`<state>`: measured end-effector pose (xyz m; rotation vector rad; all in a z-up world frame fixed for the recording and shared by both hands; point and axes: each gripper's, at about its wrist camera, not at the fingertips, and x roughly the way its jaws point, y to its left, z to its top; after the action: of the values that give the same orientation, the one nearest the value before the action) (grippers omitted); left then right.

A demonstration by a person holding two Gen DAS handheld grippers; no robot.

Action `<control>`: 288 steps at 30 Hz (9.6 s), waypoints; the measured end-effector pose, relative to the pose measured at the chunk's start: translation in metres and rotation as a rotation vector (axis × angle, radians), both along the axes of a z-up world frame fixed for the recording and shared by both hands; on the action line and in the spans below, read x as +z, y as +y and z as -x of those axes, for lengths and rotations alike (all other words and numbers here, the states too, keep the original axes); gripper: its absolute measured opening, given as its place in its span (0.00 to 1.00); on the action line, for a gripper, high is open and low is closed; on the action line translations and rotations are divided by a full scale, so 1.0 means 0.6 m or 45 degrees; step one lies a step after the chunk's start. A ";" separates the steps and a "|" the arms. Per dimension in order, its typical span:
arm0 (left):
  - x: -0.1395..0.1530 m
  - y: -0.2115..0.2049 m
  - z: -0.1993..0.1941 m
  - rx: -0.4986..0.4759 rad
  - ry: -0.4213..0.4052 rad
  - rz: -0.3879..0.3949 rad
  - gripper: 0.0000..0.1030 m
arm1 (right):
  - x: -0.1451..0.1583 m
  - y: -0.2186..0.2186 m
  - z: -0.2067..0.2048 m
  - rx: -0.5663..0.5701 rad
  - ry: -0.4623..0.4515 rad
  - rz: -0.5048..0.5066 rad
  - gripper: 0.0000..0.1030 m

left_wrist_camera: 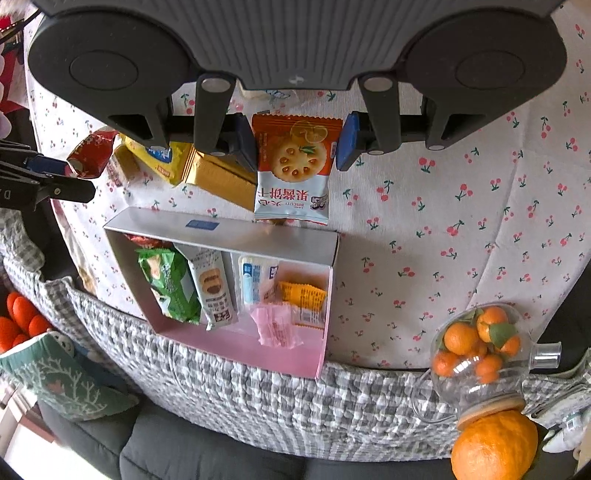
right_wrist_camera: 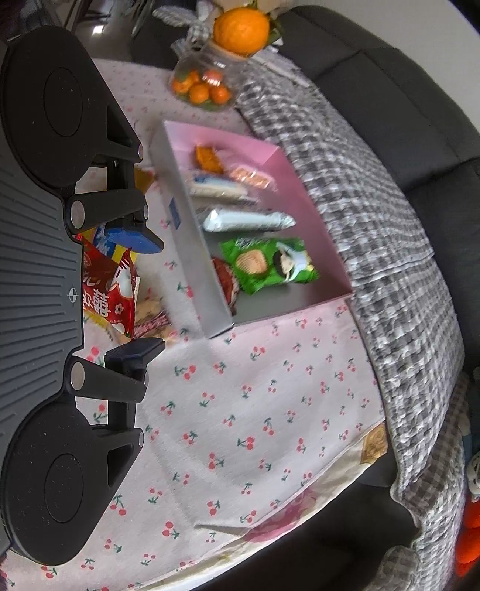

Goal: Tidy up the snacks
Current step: 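Grasp orange biscuit packet with left tool while right tool grasps red candy, then carry both snacks over box and open both tools to drop them, then move left tool to white yogurt-bread packet while right tool moves to white wafer packet, then grasp white yogurt-bread packet with left tool while right tool grasps white wafer packet, then carry both white packets over box with both tools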

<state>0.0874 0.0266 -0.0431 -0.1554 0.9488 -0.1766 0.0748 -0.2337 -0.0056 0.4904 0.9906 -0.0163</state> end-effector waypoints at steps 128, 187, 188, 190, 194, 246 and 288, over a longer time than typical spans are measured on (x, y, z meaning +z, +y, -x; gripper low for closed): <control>-0.008 -0.031 0.089 -0.183 -0.021 -0.178 0.99 | -0.004 0.076 0.087 0.522 0.085 0.253 0.89; -0.058 -0.049 0.103 -0.293 0.073 -0.203 0.27 | -0.060 0.134 0.097 0.822 -0.033 0.415 0.42; -0.057 -0.048 0.103 -0.289 0.073 -0.200 0.27 | -0.059 0.131 0.096 0.811 -0.028 0.394 0.42; -0.054 -0.045 0.102 -0.283 0.072 -0.193 0.27 | -0.053 0.124 0.094 0.788 -0.023 0.345 0.41; -0.046 -0.038 0.101 -0.272 0.064 -0.170 0.26 | -0.037 0.114 0.093 0.761 -0.039 0.270 0.28; -0.010 -0.018 0.075 -0.193 0.005 -0.127 0.26 | -0.001 0.121 0.064 0.640 -0.075 0.215 0.45; -0.017 -0.038 -0.152 -0.012 -0.316 0.021 0.27 | 0.023 0.096 -0.148 0.051 -0.116 0.017 0.46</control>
<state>0.1786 0.0041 -0.0535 -0.1402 0.7014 -0.2075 0.1635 -0.1759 0.0083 0.4553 0.9104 0.0350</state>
